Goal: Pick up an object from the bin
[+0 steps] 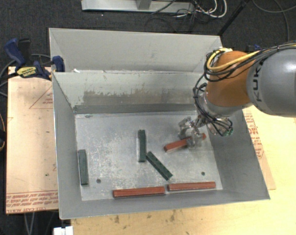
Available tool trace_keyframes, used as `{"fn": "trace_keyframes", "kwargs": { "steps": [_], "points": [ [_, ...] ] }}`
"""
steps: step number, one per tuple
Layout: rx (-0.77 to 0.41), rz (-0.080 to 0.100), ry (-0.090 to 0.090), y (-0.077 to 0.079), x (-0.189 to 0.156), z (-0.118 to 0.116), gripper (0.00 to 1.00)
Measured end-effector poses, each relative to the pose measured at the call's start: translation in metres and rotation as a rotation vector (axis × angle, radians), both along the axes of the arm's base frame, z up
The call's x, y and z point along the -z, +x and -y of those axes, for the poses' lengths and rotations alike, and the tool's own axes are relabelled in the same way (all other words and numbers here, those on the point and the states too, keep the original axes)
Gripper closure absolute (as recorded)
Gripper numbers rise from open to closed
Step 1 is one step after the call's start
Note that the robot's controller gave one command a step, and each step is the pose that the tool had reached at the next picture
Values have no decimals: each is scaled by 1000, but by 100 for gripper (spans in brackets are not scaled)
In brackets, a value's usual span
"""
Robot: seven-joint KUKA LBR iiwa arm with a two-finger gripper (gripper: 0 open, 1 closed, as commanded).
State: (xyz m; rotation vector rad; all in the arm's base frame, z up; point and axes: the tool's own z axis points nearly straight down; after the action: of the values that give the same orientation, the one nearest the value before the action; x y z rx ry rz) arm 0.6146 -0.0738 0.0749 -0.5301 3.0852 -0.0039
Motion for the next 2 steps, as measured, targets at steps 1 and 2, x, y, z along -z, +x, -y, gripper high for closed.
{"fn": "trace_keyframes", "kwargs": {
  "steps": [1, 2],
  "points": [
    [-198, -2, -3, -50, -151, 23, 100],
    [-199, -8, 0, -51, -147, 22, 0]
  ]
}}
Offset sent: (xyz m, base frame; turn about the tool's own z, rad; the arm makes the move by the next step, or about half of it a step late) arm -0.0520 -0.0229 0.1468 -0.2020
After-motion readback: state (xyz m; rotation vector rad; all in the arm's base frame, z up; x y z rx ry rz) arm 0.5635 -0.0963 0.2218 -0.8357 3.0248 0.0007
